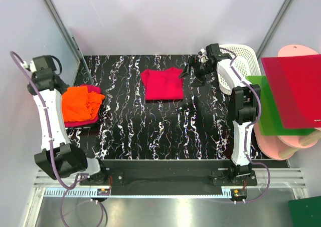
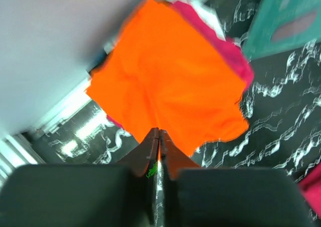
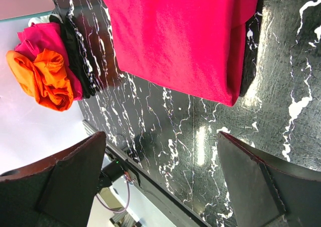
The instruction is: Fold and stack the t-shirts
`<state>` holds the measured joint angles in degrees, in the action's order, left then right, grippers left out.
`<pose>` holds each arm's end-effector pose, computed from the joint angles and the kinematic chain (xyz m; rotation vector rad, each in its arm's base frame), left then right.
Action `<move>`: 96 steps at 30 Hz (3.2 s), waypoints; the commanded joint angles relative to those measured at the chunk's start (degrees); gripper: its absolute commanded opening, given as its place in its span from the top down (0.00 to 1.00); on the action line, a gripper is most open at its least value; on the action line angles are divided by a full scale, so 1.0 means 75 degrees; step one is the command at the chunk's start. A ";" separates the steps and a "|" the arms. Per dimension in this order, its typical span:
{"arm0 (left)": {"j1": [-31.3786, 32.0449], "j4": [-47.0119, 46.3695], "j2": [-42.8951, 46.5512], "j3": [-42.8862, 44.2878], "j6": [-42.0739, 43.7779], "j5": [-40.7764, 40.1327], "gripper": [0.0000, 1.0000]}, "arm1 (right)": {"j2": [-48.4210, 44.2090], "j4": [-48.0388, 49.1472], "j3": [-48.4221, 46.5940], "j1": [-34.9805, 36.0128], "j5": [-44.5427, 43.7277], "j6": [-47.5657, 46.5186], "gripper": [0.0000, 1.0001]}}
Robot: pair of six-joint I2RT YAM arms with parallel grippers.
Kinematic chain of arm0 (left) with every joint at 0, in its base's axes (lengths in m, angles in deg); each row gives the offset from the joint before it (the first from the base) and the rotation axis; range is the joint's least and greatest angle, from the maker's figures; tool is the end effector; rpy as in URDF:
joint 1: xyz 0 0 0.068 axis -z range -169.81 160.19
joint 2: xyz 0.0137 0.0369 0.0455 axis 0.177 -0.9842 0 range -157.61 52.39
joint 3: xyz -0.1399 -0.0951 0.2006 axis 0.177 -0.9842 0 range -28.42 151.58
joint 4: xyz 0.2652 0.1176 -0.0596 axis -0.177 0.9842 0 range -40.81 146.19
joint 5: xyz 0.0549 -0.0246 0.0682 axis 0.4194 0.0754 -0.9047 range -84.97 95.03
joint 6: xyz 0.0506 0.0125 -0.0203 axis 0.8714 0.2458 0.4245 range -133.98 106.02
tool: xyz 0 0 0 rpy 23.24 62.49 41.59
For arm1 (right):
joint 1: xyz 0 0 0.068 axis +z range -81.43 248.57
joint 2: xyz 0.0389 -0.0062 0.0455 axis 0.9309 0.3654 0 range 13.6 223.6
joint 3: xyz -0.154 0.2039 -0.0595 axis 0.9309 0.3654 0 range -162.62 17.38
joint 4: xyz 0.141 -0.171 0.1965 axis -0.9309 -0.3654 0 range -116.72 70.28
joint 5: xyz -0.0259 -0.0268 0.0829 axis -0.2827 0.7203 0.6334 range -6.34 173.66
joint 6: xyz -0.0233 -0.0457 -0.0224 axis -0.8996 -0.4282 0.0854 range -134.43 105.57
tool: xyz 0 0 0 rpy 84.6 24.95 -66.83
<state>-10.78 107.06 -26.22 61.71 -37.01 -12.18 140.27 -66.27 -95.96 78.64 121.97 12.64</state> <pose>0.2860 0.1217 0.3966 -1.0146 2.1300 0.3394 0.4995 0.1130 0.2198 0.1465 2.6554 1.0985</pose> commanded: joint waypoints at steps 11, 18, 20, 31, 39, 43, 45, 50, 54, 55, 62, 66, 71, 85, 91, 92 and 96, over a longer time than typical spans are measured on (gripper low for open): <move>0.0277 0.0359 -0.0066 -0.2091 0.0105 -0.0037 1.00 | -0.0132 -0.0016 -0.0590 0.0544 -0.0033 -0.0093 0.00; 0.0265 0.0371 0.0145 -0.1378 0.0234 0.0114 1.00 | 0.0266 -0.0380 -0.1493 0.1094 -0.0291 -0.0293 0.00; 0.0277 0.0312 0.0204 -0.1260 0.0188 0.0477 1.00 | 0.0522 -0.0369 -0.1808 0.1247 -0.0116 -0.0177 0.00; 0.0393 -0.0612 0.1256 -0.1891 -0.0819 0.2913 0.45 | 0.2269 -0.0275 -0.4141 0.3496 0.1080 0.0726 0.00; 0.1062 -0.0966 0.2277 -0.2091 -0.0996 0.2578 0.22 | 0.3054 0.0275 -0.4691 0.4575 0.1151 0.1709 0.01; 0.1062 -0.0930 0.2640 -0.2407 -0.1416 0.2716 0.22 | 0.4294 0.1012 -0.5908 0.5044 0.0859 0.2681 0.01; 0.1085 -0.0930 0.2793 -0.2583 -0.1523 0.2880 0.22 | 0.4555 0.2086 -0.5888 0.5231 0.0811 0.3615 0.01; 0.1074 -0.0884 0.3086 -0.2619 -0.1559 0.3162 0.22 | 0.5211 0.3486 -0.5759 0.5443 0.0319 0.4966 0.02; 0.1085 -0.0813 0.3215 -0.2467 -0.1465 0.3326 0.21 | 0.5493 0.4201 -0.5911 0.5560 -0.0242 0.5308 0.02; 0.1085 -0.0790 0.3227 -0.2420 -0.1453 0.3361 0.21 | 0.5574 0.4260 -0.5946 0.5595 -0.0592 0.5367 0.02; 0.1074 -0.0743 0.3146 -0.2490 -0.1547 0.3689 0.21 | 0.5763 0.4939 -0.5830 0.5736 -0.1204 0.5989 0.02; 0.1085 -0.0719 0.3110 -0.2384 -0.1582 0.3900 0.21 | 0.5926 0.5256 -0.5841 0.5830 -0.2116 0.6233 0.03; 0.1085 -0.0509 0.3110 -0.2279 -0.1512 0.3994 0.21 | 0.6418 0.5958 -0.5923 0.5818 -0.2891 0.7475 0.05; 0.1074 -0.0145 0.3181 -0.2408 -0.1523 0.4205 0.21 | 0.6631 0.6652 -0.6181 0.6192 -0.4321 0.8650 0.16; 0.1085 -0.0192 0.3028 -0.2267 -0.1641 0.4275 0.21 | 0.6197 0.6919 -0.5749 0.6124 -0.3657 0.8344 0.20; 0.1085 -0.0204 0.3028 -0.2267 -0.1606 0.4299 0.20 | 0.5930 0.7037 -0.5388 0.5914 -0.3051 0.8297 0.05; 0.1074 -0.0239 0.3005 -0.2255 -0.1220 0.4194 0.17 | 0.4338 0.6956 -0.3690 0.5152 -0.2458 0.6700 0.00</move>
<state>-2.82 106.92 -3.62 42.36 -48.50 18.22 184.86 -12.28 -134.08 123.55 98.03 73.38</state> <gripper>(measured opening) 0.813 0.990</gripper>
